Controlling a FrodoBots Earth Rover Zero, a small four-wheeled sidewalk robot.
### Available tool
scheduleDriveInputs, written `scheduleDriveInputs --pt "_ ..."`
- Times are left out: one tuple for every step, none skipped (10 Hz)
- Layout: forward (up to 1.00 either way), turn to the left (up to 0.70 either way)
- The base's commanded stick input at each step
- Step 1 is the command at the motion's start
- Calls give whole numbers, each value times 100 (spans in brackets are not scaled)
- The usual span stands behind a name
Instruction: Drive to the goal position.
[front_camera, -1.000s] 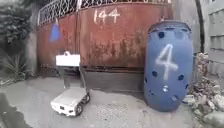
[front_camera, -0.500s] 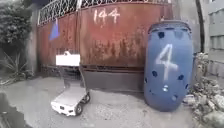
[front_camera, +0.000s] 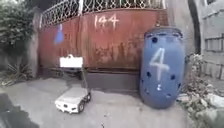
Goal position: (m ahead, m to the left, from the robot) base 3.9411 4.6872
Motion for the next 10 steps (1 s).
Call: scheduleDriveInputs --pt "0 0" --pt "0 0" --pt "0 0" --pt "0 0" --pt "0 0" --pt "-67 0" --pt "-70 0" --pt "-13 0" --pt "0 0" --pt "-7 0"
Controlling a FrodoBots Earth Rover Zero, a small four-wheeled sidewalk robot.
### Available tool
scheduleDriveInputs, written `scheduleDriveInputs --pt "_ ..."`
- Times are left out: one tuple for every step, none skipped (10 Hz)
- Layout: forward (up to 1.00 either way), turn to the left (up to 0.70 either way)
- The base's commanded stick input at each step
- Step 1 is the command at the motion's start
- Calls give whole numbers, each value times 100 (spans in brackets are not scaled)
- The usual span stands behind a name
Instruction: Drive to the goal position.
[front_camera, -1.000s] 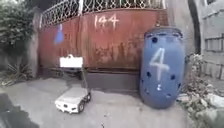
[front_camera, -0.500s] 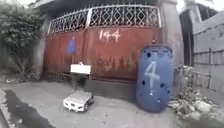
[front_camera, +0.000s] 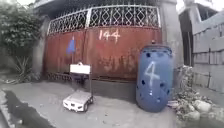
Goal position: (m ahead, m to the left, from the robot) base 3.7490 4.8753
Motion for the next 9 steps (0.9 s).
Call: scheduleDriveInputs --pt "-35 0" --pt "-67 0" --pt "-45 0" --pt "0 0" --pt "0 0" --pt "0 0" --pt "0 0" --pt "-50 0" --pt "-70 0"
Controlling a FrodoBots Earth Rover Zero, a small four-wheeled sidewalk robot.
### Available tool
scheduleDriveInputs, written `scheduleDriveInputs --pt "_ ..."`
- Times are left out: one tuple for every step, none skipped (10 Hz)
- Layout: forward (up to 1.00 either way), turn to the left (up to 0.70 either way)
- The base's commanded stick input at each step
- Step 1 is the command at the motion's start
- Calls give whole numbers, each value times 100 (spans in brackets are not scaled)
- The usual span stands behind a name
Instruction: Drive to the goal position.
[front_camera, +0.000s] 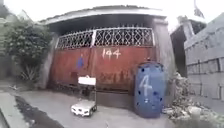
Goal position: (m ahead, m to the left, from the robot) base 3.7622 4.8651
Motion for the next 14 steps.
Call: scheduleDriveInputs --pt "-34 0" --pt "0 0" --pt "0 0" --pt "0 0" --pt "0 0" --pt "0 0" --pt "0 0" --pt "-70 0" --pt "-18 0" --pt "0 0" --pt "0 0" --pt "0 0" --pt "0 0" --pt "0 0"
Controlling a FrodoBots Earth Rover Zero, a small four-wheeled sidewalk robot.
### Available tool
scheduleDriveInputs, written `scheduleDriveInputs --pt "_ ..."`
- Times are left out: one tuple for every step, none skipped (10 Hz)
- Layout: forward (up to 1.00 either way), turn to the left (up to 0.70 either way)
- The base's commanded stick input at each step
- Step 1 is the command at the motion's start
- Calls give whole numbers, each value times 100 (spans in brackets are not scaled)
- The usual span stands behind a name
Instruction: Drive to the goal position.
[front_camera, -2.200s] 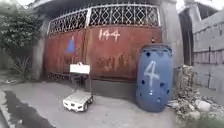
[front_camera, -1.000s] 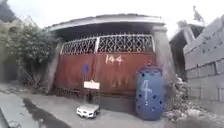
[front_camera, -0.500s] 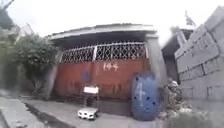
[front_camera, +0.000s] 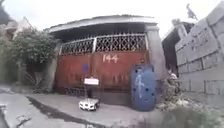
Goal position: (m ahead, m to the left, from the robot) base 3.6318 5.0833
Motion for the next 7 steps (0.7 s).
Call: scheduleDriveInputs --pt "0 0" --pt "0 0" --pt "0 0" --pt "-47 -23" --pt "-70 -35" --pt "-70 -35" --pt "-70 -35"
